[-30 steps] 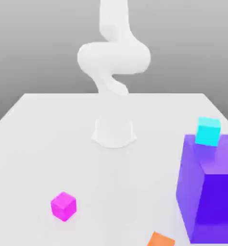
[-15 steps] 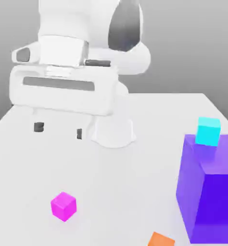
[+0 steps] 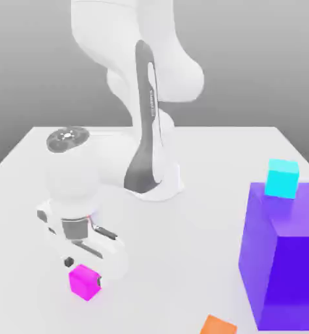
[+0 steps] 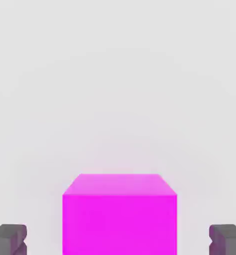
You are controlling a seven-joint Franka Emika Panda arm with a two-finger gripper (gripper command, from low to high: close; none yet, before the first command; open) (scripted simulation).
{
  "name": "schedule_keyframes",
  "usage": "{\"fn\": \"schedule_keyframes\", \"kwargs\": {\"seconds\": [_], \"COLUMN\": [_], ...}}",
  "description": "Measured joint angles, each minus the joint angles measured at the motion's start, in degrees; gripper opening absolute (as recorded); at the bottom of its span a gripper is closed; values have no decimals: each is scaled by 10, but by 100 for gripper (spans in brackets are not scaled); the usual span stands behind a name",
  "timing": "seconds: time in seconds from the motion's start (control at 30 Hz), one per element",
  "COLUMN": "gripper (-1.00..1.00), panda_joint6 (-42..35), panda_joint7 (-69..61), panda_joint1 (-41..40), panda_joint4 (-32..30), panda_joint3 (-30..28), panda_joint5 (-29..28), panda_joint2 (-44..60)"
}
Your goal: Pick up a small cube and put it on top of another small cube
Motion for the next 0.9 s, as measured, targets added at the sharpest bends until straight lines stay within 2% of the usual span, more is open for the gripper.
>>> {"fn": "schedule_keyframes", "kwargs": {"seconds": [0.2,0.37,0.47,0.57,0.9], "gripper": [-100,-100,-100,-100,-100], "panda_joint6": [1,-72,-135,-208,-457], "panda_joint7": [2,14,11,-11,-120], "panda_joint1": [-2,7,31,96,253], "panda_joint4": [0,-17,-9,14,99], "panda_joint3": [2,-11,6,30,130], "panda_joint5": [-3,-19,-33,-34,8], "panda_joint2": [1,-89,-145,-196,-363]}}
